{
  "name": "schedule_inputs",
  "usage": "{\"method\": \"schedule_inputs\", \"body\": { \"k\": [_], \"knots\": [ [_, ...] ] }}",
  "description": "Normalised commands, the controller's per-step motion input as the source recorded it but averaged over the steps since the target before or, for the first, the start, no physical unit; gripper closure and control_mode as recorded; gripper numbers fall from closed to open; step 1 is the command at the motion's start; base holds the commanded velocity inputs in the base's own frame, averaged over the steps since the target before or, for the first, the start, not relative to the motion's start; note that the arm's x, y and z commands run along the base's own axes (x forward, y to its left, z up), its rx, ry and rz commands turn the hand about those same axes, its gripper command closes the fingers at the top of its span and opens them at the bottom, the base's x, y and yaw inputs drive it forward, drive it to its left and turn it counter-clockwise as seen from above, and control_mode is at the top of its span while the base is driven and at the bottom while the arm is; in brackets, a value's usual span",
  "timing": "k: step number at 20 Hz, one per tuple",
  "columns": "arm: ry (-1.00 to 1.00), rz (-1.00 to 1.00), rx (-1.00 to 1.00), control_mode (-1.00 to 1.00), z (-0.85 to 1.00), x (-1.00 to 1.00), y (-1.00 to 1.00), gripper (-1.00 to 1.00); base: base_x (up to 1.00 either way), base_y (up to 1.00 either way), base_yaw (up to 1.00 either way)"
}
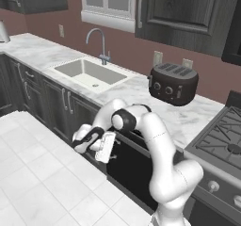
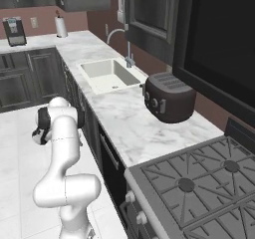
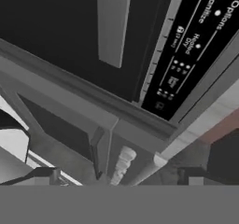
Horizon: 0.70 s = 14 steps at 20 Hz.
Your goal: Open the dishwasher door and pull out the top rack.
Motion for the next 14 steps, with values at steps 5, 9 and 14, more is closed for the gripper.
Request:
{"method": "schedule_inputs", "body": {
  "k": [5,9,14],
  "knots": [
    [-0.01,-0.13,-0.15,-1.0,0.0,0.0,-0.35,-1.0,0.0,0.0,0.0],
    [-0.16,-0.1,-0.2,-1.0,0.0,0.0,-0.54,-1.0,0.0,0.0,0.0],
    [-0.23,-0.12,-0.23,-1.0,-0.11,0.0,-0.42,-1.0,0.0,0.0,0.0]
  ]
}}
